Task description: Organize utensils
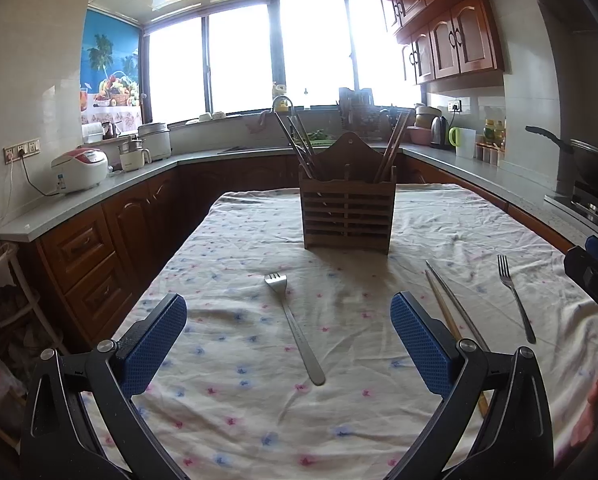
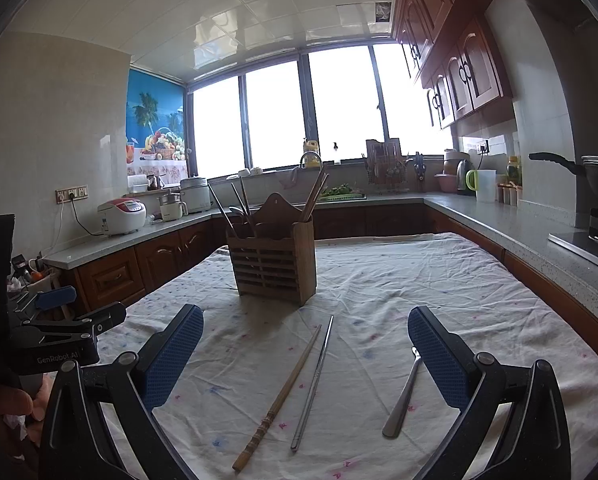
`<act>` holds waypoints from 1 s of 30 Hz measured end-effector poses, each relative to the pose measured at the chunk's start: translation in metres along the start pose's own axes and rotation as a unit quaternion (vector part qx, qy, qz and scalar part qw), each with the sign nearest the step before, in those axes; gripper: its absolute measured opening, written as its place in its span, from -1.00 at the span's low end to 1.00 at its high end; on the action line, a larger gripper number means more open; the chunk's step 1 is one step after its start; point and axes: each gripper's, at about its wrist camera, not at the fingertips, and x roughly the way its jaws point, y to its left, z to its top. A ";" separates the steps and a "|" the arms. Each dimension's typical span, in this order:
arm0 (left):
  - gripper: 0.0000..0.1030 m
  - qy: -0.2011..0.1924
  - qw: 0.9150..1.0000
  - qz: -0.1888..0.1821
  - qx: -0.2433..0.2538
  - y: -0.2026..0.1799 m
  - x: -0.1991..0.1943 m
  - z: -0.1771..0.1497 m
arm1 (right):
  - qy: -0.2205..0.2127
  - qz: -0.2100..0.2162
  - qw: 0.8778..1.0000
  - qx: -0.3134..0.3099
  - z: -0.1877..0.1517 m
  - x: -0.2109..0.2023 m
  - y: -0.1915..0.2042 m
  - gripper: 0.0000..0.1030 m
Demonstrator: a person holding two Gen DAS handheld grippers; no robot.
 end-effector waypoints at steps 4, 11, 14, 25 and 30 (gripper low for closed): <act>1.00 0.000 1.000 -0.003 0.000 -0.001 0.001 0.001 | 0.001 0.000 1.000 0.000 0.000 0.000 0.000 1.00; 1.00 0.001 1.000 -0.008 0.008 -0.006 0.001 0.003 | 0.002 0.000 1.000 0.000 0.001 0.000 -0.001 1.00; 1.00 0.003 1.000 -0.011 0.008 -0.007 0.000 0.005 | 0.006 0.001 1.000 0.003 0.001 0.002 -0.003 1.00; 1.00 0.008 1.000 -0.010 0.015 -0.011 0.001 0.007 | 0.018 0.012 1.000 0.009 0.002 0.009 -0.009 1.00; 1.00 0.009 1.000 -0.009 0.017 -0.013 0.001 0.007 | 0.020 0.018 1.000 0.007 0.004 0.011 -0.008 1.00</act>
